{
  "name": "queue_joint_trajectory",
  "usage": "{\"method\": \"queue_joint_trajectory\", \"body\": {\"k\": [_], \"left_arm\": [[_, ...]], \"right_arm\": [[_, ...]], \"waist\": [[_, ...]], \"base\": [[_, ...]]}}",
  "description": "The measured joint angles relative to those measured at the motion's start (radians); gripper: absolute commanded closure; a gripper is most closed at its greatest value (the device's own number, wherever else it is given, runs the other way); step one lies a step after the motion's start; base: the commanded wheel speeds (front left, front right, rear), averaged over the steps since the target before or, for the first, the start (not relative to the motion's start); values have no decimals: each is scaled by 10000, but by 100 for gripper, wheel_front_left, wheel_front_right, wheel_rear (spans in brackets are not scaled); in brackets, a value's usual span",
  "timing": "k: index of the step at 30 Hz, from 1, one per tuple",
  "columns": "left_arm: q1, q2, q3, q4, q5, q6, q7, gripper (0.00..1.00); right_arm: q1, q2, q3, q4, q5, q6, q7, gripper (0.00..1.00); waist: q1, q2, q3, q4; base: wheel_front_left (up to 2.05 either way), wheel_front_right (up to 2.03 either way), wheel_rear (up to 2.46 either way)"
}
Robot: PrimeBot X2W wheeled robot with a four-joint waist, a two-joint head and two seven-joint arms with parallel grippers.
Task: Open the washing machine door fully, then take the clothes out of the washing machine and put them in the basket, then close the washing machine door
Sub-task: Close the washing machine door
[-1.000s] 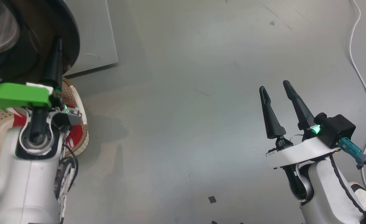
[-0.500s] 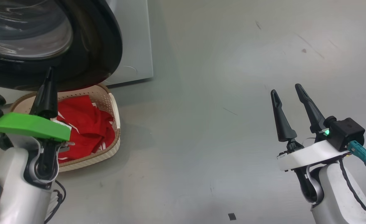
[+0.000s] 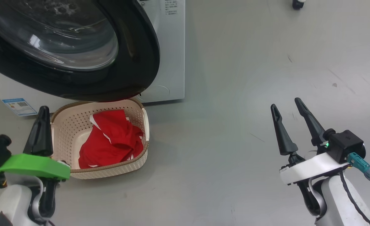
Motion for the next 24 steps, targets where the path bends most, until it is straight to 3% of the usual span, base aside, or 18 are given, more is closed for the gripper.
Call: {"method": "queue_joint_trajectory", "body": {"k": [21,24], "left_arm": [[1502,-761,1225,-1808,3110,913,12,100],[1733,-957,1206,-1944,3306,943,12,49]], "right_arm": [[367,-82,81,-205,-54,0,0,0],[376,-79,71,-234,-54,0,0,0]], "waist": [[0,0,-481,646],[0,0,-463,665]], "base": [[0,0,0],[0,0,0]]}}
